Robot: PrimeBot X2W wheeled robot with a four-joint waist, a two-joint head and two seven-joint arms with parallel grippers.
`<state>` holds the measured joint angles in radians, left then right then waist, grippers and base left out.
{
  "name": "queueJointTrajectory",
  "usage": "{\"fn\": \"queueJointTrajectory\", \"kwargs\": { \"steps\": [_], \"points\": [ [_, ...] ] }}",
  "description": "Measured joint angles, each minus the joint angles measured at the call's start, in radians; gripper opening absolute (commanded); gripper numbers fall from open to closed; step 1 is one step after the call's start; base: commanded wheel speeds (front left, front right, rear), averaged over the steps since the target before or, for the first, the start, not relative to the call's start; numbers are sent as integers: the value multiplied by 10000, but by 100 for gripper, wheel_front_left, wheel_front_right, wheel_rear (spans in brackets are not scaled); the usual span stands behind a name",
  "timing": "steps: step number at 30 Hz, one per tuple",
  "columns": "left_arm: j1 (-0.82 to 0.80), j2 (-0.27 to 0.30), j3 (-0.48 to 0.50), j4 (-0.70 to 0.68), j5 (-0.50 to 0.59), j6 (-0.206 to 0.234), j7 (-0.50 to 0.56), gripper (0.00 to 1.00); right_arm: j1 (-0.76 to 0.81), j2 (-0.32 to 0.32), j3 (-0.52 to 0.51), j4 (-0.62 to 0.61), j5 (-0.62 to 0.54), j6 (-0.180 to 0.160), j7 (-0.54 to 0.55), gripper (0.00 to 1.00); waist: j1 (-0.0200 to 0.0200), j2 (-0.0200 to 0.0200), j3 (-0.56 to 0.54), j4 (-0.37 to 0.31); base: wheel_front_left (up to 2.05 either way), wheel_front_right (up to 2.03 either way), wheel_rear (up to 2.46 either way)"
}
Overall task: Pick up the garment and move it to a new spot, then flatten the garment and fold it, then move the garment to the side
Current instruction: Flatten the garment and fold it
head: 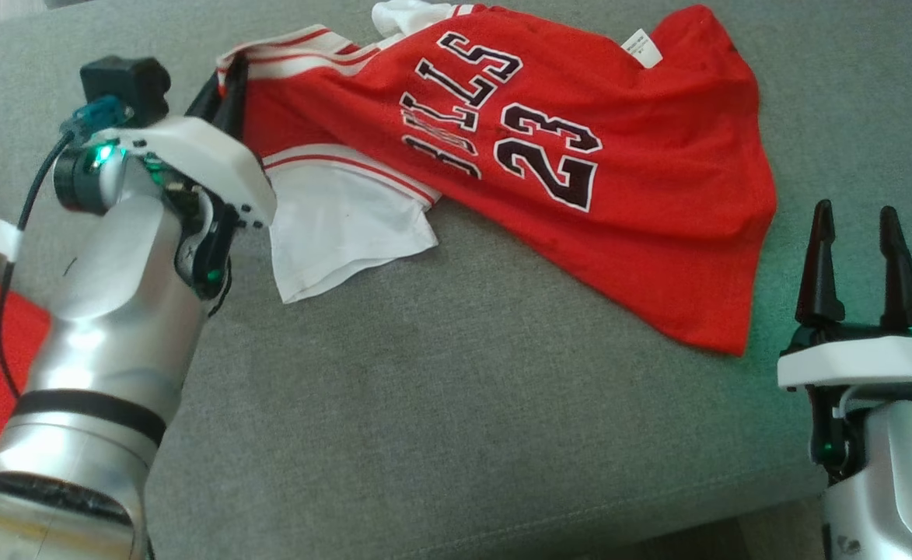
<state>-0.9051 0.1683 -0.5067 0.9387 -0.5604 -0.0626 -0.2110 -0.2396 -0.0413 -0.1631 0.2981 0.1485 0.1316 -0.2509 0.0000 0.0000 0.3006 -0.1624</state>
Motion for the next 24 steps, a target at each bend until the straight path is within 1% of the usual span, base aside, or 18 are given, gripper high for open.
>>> {"fn": "queueJointTrajectory", "kwargs": {
  "steps": [1, 2, 3, 4, 7, 9, 13, 16, 18, 21, 24],
  "points": [
    [-2, 4, -8, 117, -2, -46, 73, 0, -1, 0, 4, 23, 0, 0, 0, 100, 0, 0, 22, 3, 0, 0, 0],
    [-3, 10, -44, 247, -2, -96, 82, 39, -2, 0, 8, 38, 0, 0, 0, 100, 1, 0, 39, 9, 0, 0, 0],
    [-3, 10, -65, 376, -2, -117, 81, 91, -8, 0, 12, 58, 0, 0, 0, 100, 1, 0, 47, 16, 0, 0, 0],
    [-3, 19, -67, 472, 0, -153, 59, 100, -13, 0, 17, 67, 0, 0, 0, 100, 0, 0, 54, 24, 0, 0, 0],
    [-13, 107, -29, 671, 0, -150, -128, 100, -27, 0, 17, 96, 0, 0, 0, 100, 1, 0, 58, 67, 0, 0, 0],
    [-13, 176, 58, 667, -2, -65, -268, 100, -35, 0, 0, 127, 0, 0, 0, 100, 1, 0, 20, 118, 0, 0, 0],
    [42, 234, 362, 337, -79, -63, -372, 100, -34, -2, -113, 146, -2, 0, 0, 100, 0, 0, -161, 275, 0, 0, 0],
    [419, 301, 771, -445, -221, -58, -385, 100, -8, -4, -140, 138, -4, 0, 0, 100, 0, 0, -373, 432, 0, 0, 0],
    [955, 357, 1147, -1166, -230, 69, -385, 100, 39, -4, -132, 121, -6, 0, 0, 100, 0, 0, -525, 577, 0, 0, 0],
    [2078, 353, 1567, -2134, -213, 150, -385, 100, 127, -4, -59, 90, -44, 0, 0, 100, 0, 0, -797, 829, 0, 0, 0],
    [3335, 205, 1956, -3030, -207, 253, -385, 100, 406, -4, -21, 71, -52, 0, 0, 100, -1, 0, -1129, 1100, 0, 0, 0]
  ]
}}
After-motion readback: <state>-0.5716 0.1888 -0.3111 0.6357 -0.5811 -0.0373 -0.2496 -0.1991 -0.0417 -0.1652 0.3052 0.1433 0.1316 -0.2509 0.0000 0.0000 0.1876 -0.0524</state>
